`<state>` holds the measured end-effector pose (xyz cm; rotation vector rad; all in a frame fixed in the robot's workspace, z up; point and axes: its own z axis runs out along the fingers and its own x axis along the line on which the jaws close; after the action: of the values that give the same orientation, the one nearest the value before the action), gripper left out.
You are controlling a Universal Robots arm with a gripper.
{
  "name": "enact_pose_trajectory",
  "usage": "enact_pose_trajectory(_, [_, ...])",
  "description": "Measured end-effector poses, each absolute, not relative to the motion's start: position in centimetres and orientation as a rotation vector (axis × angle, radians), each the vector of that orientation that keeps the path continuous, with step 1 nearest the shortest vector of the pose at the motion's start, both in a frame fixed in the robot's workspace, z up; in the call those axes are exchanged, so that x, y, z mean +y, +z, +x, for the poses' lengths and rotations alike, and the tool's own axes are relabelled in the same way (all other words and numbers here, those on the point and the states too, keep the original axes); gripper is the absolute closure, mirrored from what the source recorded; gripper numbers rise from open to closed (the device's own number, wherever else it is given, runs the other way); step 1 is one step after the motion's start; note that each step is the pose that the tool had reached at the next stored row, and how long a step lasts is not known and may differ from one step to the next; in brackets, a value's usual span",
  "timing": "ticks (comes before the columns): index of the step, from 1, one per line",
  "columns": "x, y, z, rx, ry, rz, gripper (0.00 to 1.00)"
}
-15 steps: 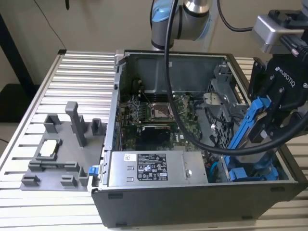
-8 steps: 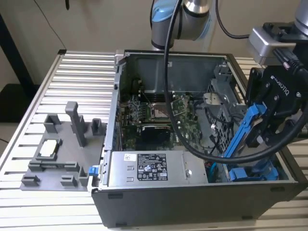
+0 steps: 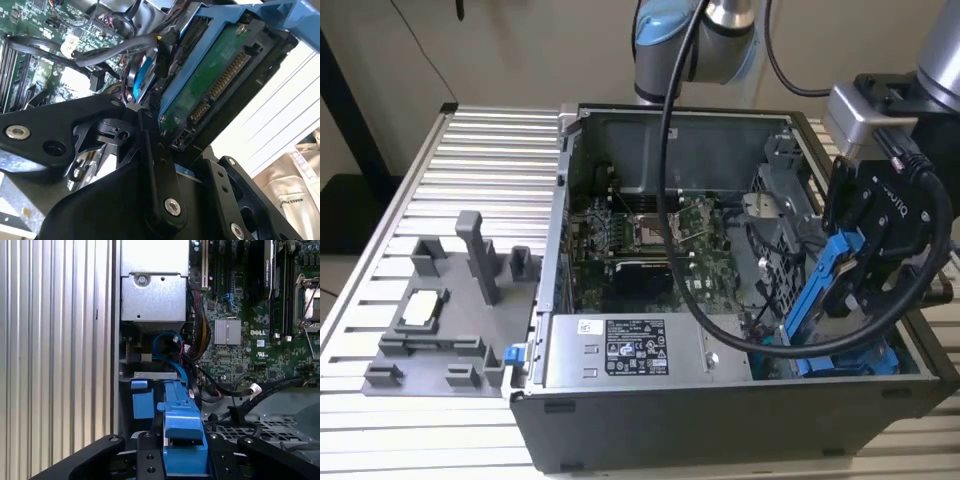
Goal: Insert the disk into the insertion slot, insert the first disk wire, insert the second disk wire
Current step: 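Insert the disk into the insertion slot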
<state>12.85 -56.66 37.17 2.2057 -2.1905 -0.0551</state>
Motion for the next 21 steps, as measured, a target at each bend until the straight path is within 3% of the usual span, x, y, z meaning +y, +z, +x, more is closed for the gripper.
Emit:
enact_pose_trajectory(17, [-56.7,35.9,12.9,-2.194,-0.06,2.207,0.67])
enact_pose_trajectory(19, [-56.7,35.9,12.9,-2.193,-0.059,2.207,0.59])
enact_pose_trajectory(21, [-56.7,35.9,12.8,-2.194,-0.059,2.206,0.59])
